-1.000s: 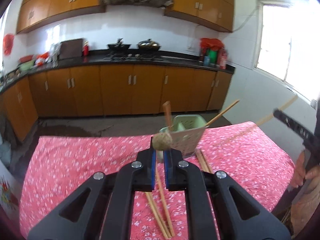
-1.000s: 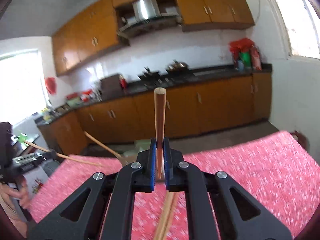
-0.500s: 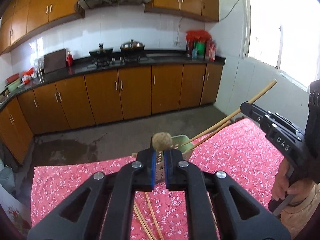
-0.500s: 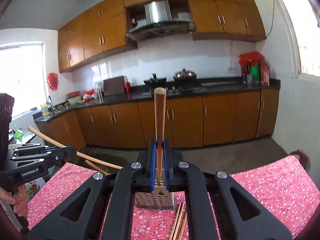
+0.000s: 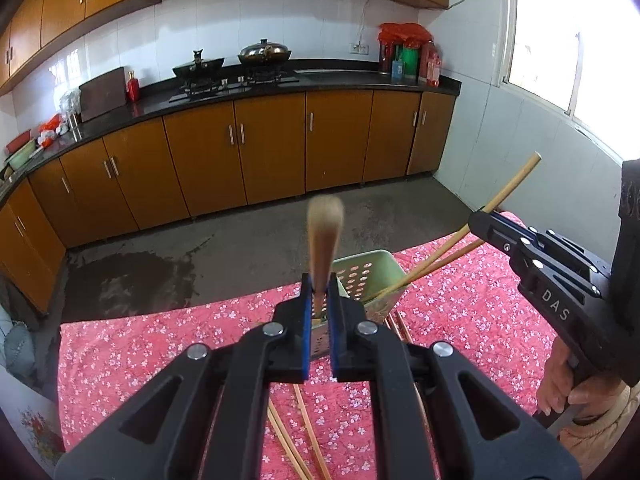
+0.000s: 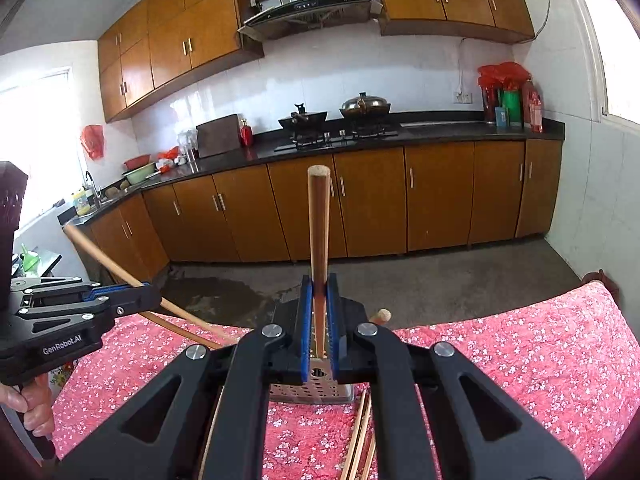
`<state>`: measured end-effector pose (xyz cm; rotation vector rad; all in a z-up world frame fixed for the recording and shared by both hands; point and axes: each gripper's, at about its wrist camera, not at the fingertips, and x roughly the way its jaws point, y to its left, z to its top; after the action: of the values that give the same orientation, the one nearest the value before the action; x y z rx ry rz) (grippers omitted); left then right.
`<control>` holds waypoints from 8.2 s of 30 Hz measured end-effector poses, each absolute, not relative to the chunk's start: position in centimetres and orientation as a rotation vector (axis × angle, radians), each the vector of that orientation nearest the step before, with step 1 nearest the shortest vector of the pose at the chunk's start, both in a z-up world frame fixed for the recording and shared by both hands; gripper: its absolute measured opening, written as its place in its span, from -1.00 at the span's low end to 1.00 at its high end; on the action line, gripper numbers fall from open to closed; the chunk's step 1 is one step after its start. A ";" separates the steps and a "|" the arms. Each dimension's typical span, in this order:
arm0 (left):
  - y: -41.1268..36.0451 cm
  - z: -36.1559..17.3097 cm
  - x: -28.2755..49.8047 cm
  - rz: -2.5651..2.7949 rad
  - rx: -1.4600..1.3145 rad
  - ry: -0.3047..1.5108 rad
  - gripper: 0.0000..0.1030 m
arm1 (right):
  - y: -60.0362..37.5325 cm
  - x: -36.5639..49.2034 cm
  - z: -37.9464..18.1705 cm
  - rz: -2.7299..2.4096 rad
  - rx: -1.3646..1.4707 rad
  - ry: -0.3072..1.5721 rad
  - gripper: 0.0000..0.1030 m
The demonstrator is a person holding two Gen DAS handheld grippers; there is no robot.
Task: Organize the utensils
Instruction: 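Open the right gripper to release its chopstick while the left gripper releases its own, then lower the right gripper onto another chopstick and close while the left gripper grasps one, then lift the right gripper's chopstick upright over the holder while the left gripper carries its own, then open the right gripper to drop its chopstick into the holder while the left gripper releases too, then lower the right gripper onto a bamboo chopstick and close while the left gripper grasps one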
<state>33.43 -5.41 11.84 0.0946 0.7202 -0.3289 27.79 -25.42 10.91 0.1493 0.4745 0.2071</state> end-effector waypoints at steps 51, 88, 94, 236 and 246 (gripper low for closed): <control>1.5 -9.5 22.8 -0.127 -0.099 0.929 -0.69 | -29.6 20.9 -10.2 0.016 0.142 0.937 -0.84; 5.8 -11.2 24.9 -0.047 -0.163 0.893 -0.78 | -31.1 21.1 -10.3 -0.041 0.088 0.875 -0.83; 5.7 -11.2 24.7 -0.042 -0.158 0.894 -0.78 | -31.1 21.1 -10.3 -0.041 0.089 0.875 -0.83; 5.0 -6.7 20.8 -0.070 -0.178 0.819 -0.28 | -25.7 20.3 -10.0 0.187 0.153 0.946 -0.72; 2.4 -9.3 22.2 -0.132 -0.164 0.901 -0.56 | -30.0 20.3 -10.0 -0.019 0.186 0.918 -0.85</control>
<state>22.15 2.40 -9.35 -0.1641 0.9007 -0.1321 20.29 -29.99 -10.01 0.1857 0.9178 -0.0192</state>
